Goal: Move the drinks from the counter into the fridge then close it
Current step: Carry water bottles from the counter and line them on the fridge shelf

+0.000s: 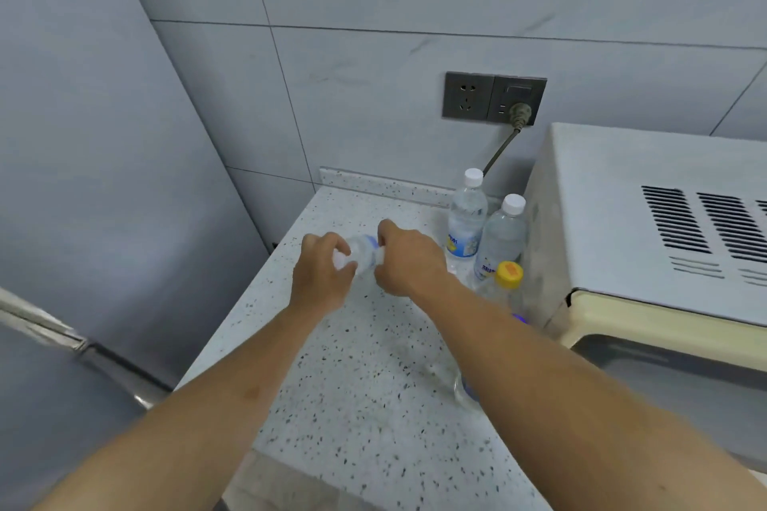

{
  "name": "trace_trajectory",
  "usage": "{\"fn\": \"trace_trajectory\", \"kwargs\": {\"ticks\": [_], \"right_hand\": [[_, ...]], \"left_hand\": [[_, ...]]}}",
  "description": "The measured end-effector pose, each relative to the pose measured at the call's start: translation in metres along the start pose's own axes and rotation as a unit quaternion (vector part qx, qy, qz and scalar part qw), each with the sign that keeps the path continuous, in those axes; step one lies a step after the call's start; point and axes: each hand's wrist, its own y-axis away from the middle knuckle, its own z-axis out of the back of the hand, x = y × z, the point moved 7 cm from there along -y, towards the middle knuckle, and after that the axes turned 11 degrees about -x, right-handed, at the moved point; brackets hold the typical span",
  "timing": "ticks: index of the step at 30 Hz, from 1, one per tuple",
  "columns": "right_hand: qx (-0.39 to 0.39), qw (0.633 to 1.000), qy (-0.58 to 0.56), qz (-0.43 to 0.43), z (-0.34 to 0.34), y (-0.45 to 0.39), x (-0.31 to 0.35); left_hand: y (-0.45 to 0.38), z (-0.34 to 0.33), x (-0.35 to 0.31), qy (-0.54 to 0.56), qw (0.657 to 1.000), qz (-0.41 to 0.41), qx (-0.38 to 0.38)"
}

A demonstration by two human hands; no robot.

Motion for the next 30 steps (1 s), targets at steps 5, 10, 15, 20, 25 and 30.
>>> {"fn": "trace_trajectory", "kwargs": {"ticks": [5, 10, 15, 20, 25, 30], "right_hand": [[-0.016, 0.989, -0.143, -0.019, -0.003, 0.052, 0.003], [-0.025, 0.969, -0.236, -0.061, 0.012, 0.105, -0.003], [-0.022, 0.962, -0.262, -0.067, 0.017, 0.142, -0.002], [-0.136, 0.950, -0.278, -0.051, 0.016, 0.168, -0.003], [-0.146, 0.932, -0.316, -0.099, -0.027, 0.188, -0.013], [-0.097, 0.877, -0.414, -0.222, -0.081, 0.202, -0.033]], "left_hand": [[0.068, 0.039, 0.022, 0.021, 0.997, 0.057, -0.045], [0.111, 0.082, 0.033, 0.063, 0.992, 0.092, -0.062], [0.115, 0.105, 0.031, 0.065, 0.994, 0.087, -0.029], [0.123, 0.102, 0.021, 0.071, 0.997, 0.006, 0.024], [0.146, 0.076, 0.049, 0.156, 0.987, 0.039, -0.003], [0.164, 0.026, 0.096, 0.225, 0.961, 0.140, 0.085]]}}
